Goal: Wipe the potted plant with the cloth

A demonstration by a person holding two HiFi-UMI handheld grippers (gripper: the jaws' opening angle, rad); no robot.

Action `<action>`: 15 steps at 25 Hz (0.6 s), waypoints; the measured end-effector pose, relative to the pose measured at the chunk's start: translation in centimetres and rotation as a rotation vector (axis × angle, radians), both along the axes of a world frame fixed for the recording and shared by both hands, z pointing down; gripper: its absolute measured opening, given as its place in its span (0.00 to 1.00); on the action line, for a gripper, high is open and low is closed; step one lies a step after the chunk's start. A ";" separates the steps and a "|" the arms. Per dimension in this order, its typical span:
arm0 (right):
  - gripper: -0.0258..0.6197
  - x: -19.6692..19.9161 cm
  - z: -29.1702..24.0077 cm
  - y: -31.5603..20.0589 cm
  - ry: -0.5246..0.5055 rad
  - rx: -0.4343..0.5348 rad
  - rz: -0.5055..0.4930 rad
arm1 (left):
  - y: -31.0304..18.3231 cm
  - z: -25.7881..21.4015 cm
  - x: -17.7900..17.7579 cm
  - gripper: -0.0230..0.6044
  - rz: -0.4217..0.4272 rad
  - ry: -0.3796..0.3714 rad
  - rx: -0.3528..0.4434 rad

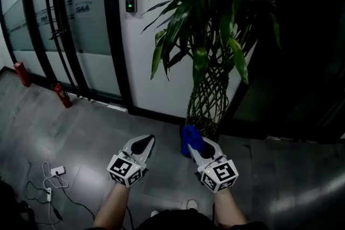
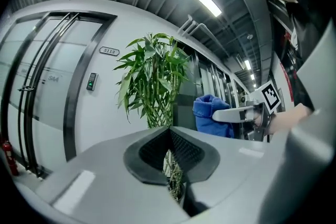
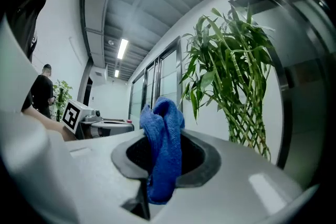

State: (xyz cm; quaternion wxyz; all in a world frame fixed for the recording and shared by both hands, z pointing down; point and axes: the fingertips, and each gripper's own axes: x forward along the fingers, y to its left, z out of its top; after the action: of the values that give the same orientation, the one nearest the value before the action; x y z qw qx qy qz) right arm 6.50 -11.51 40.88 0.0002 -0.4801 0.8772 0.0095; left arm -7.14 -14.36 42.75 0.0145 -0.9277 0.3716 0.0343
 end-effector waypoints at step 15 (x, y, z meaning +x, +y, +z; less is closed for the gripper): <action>0.18 21.4 -2.5 -7.0 0.178 0.154 -0.059 | -6.6 -2.6 19.4 0.05 -0.150 0.020 0.079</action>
State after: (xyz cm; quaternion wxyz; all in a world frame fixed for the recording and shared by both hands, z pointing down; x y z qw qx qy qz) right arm 27.91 -18.52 38.35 -0.0405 -0.4498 0.8842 0.1195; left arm 12.30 -20.97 40.16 0.0499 -0.8956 0.4383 0.0568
